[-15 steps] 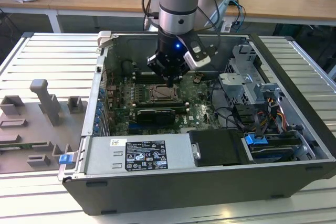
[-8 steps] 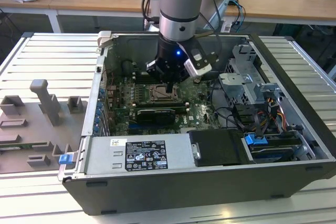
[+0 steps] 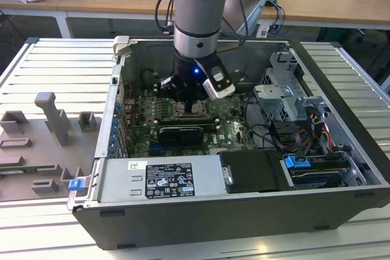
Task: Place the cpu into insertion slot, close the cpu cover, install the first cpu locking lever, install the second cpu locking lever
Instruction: 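Install the second cpu locking lever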
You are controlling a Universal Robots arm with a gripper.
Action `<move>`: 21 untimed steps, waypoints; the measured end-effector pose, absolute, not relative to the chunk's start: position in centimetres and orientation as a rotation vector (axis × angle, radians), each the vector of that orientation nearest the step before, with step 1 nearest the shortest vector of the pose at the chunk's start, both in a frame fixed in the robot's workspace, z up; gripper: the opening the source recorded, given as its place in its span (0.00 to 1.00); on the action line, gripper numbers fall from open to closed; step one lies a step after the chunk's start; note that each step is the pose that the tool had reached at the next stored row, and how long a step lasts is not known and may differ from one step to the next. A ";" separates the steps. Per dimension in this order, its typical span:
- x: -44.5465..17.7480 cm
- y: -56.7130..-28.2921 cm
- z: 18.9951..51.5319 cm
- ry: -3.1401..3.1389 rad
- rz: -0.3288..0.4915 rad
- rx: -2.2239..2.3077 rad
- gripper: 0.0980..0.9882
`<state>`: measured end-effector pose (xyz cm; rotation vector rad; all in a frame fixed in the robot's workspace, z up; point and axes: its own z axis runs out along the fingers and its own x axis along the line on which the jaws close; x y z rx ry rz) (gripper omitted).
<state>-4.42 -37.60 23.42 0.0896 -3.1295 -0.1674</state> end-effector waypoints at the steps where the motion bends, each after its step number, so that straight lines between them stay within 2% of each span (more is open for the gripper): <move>1: -4.6 -37.6 23.3 -3.130 -0.168 0.090 0.01; 6: -5.0 -37.6 22.2 -3.129 -0.174 0.090 0.01; 10: -5.6 -38.3 22.0 -3.126 -0.237 0.090 0.01; 11: -5.9 -38.6 22.0 -3.124 -0.276 0.091 0.01; 21: -6.8 -40.1 20.9 -3.113 -0.394 0.102 0.01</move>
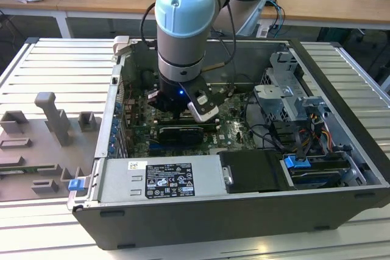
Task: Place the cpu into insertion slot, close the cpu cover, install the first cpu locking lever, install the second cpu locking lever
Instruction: 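Install the second cpu locking lever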
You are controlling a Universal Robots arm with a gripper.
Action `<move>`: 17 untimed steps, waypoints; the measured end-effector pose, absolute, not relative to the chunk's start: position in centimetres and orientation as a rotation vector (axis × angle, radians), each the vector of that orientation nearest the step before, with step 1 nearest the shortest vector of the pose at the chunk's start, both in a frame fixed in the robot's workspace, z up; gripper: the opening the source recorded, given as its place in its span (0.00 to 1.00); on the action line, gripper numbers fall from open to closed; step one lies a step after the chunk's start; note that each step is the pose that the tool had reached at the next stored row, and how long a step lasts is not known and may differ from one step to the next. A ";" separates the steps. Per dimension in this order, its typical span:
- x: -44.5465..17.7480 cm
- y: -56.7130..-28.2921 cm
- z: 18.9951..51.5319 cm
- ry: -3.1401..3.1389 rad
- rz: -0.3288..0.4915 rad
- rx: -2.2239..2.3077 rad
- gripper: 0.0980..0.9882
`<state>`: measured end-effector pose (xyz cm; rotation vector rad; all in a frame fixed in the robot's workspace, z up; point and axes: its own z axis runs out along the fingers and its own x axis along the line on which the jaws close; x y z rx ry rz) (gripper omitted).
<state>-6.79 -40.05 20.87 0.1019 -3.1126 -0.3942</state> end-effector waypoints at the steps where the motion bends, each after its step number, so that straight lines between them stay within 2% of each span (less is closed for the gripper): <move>1: -6.8 -40.1 20.7 -3.112 -0.397 0.102 0.01; 5: -7.1 -40.1 20.2 -3.110 -0.415 0.102 0.01; 9: -7.5 -40.1 19.7 -3.103 -0.474 0.102 0.01; 17: -7.6 -40.1 19.9 -3.101 -0.487 0.102 0.01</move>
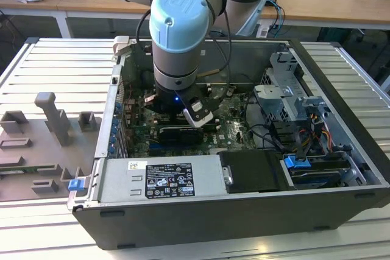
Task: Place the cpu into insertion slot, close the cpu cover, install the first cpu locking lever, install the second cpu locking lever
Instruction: 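Install the second cpu locking lever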
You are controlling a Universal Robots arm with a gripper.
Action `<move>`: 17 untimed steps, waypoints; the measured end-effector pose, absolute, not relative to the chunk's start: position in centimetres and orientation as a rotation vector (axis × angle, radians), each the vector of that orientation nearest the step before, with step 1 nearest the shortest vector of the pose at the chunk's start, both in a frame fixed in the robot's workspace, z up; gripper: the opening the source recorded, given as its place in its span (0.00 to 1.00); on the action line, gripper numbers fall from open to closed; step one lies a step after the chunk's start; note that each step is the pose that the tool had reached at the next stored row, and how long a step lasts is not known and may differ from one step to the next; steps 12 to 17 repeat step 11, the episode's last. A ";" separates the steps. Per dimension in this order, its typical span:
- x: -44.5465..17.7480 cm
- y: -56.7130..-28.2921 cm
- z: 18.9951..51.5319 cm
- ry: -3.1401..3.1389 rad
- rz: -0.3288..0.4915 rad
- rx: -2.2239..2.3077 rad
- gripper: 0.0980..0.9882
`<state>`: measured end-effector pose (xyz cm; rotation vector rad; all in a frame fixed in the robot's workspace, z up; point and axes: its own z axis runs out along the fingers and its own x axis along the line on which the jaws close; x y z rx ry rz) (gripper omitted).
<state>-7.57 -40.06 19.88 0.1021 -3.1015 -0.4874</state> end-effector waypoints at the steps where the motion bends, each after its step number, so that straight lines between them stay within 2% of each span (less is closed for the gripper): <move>1: -7.6 -40.1 20.3 -3.101 -0.486 0.102 0.01; 17: -7.6 -40.1 21.3 -3.101 -0.486 0.102 0.01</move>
